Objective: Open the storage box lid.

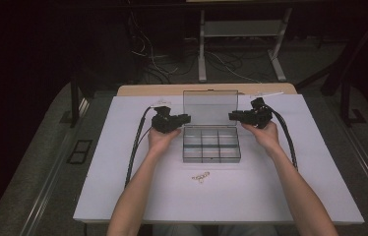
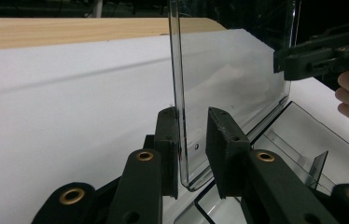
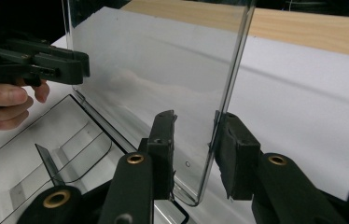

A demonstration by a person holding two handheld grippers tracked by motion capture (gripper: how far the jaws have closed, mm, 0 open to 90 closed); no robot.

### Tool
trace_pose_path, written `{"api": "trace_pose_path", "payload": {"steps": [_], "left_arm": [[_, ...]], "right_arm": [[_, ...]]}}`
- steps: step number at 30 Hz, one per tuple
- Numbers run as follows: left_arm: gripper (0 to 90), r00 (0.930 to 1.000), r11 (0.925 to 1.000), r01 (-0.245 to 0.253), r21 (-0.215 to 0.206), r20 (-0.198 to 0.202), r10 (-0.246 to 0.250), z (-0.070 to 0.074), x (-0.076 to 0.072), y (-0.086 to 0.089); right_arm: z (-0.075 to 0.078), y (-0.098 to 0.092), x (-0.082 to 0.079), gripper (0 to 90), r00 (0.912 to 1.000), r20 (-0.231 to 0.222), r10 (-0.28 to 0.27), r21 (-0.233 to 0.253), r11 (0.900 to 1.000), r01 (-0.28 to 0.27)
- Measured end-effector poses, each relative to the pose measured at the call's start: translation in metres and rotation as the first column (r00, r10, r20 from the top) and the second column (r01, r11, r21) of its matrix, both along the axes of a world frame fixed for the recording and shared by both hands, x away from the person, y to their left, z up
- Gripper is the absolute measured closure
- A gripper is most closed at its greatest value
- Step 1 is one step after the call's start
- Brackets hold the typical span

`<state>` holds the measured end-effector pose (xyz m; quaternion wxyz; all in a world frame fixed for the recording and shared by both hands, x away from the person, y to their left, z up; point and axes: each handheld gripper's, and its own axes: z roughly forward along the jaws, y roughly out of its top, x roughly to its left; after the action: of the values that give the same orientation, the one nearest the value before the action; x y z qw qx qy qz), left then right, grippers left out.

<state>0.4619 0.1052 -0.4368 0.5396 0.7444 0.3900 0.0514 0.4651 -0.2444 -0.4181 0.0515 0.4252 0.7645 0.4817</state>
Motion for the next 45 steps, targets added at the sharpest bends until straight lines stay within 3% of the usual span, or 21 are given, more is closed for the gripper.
{"api": "trace_pose_path", "payload": {"steps": [13,22,35,38,41,45], "left_arm": [[72.7,1.0,0.9999,-0.001,-0.012,-0.004,0.001,-0.002,0.001,0.001],[71.8,0.9987,0.9989,-0.025,-0.039,-0.045,0.023,-0.004,0.002,0.001],[62.7,0.9956,0.9987,-0.044,-0.023,-0.083,0.042,-0.01,0.004,-0.002],[60.1,0.9917,0.9973,-0.06,-0.041,-0.116,0.055,-0.012,0.005,-0.003],[59.6,0.9919,0.9974,-0.056,-0.045,-0.117,0.05,-0.013,0.006,-0.002],[54.9,0.991,0.9974,-0.071,-0.013,-0.115,0.069,-0.014,0.006,-0.003]], "right_arm": [[-0.011,-0.002,-0.004,70.6,0.9992,-0.024,-0.03,0.05,0.998,0.031],[-0.014,-0.002,-0.004,69.9,0.9982,-0.041,-0.043,0.055,0.997,0.045],[-0.019,0.0,-0.002,63.0,0.9957,-0.059,-0.071,0.043,0.996,0.073],[-0.021,0.0,-0.002,60.1,0.9953,-0.064,-0.073,0.035,0.997,0.075],[-0.022,0.002,-0.002,56.5,0.9961,-0.062,-0.062,0.024,0.998,0.064],[-0.023,0.003,-0.002,51.6,0.9948,-0.07,-0.073,0.013,0.997,0.074]]}}
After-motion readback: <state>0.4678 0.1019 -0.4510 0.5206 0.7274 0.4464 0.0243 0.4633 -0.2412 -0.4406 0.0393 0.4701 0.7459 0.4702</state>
